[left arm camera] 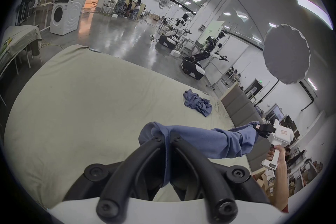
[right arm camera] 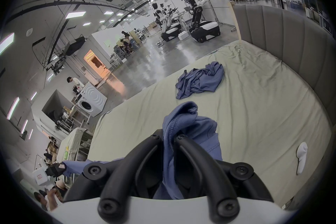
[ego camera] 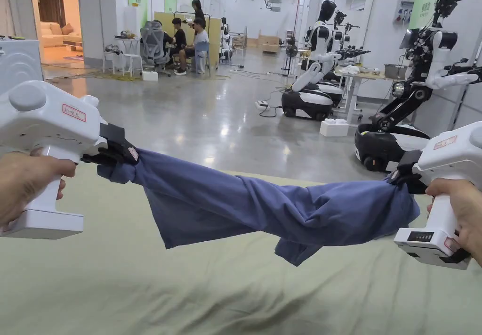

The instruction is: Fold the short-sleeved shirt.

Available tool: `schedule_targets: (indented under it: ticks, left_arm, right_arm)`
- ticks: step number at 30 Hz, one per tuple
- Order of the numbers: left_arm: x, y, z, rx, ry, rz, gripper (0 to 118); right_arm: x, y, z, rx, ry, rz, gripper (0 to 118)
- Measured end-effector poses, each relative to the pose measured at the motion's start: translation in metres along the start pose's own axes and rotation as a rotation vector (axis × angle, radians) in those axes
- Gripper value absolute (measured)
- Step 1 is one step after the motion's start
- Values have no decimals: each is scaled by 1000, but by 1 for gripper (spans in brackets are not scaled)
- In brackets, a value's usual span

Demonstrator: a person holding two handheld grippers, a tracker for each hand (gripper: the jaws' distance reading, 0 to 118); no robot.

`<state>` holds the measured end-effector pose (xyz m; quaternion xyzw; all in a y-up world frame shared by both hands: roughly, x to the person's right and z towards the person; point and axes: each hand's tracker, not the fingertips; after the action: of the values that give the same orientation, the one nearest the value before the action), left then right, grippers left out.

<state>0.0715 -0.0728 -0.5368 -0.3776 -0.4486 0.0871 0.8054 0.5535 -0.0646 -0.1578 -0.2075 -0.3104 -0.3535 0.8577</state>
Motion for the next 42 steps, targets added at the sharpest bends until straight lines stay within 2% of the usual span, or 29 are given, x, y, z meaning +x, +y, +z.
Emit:
schedule_targets:
  ticks: [6, 10, 14, 18, 22, 24, 26, 29, 34, 35, 36, 37, 38, 39, 40, 41, 42]
  left_arm:
    - [-20, 13, -42, -9, 9, 39, 3]
    - [-38, -2, -75, -65, 25, 50, 3]
    - [-71, -50, -106, -158, 46, 100, 3]
    - [-111, -128, -132, -275, 45, 205, 3]
    - [-134, -195, -146, -382, 78, 258, 3]
    - [-141, -219, -145, -395, 72, 270, 3]
    - [-146, -232, -140, -408, 66, 303, 3]
    - [-149, -238, -131, -376, 27, 367, 3]
    - [-141, -233, -134, -403, 57, 325, 6]
    - [-142, -233, -137, -405, 69, 350, 19]
    - [-144, -233, -139, -409, 76, 403, 44]
    - [-146, -233, -140, -409, 83, 461, 47]
    - [-144, -232, -134, -381, 30, 508, 51]
    - [-139, -228, -128, -364, 48, 494, 68]
    - [-129, -224, -118, -331, 70, 442, 80]
    - [-117, -220, -103, -309, 57, 379, 80]
    - [-106, -218, -86, -275, 26, 315, 80]
  right_arm:
    - [-7, 12, -41, 2, -1, 19, 10]
    - [3, 0, -73, -37, -25, 43, 10]
    - [34, -39, -107, -134, -66, 36, 10]
    - [80, -101, -137, -255, -112, 12, 10]
    - [125, -159, -157, -354, -163, -53, 10]
    - [149, -178, -167, -384, -196, -41, 10]
    - [166, -191, -167, -396, -189, -82, 10]
    - [175, -200, -158, -396, -169, -115, 10]
    - [172, -201, -162, -371, -174, -87, 12]
    - [169, -203, -162, -361, -177, -90, 22]
    - [169, -203, -165, -364, -182, -89, 42]
    - [169, -202, -166, -372, -197, -84, 60]
    - [169, -199, -160, -358, -137, -113, 81]
    - [165, -198, -151, -354, -112, -137, 101]
    - [159, -195, -139, -358, -140, -121, 100]
    - [153, -192, -118, -344, -150, -103, 100]
    - [151, -192, -93, -272, -90, -88, 100]
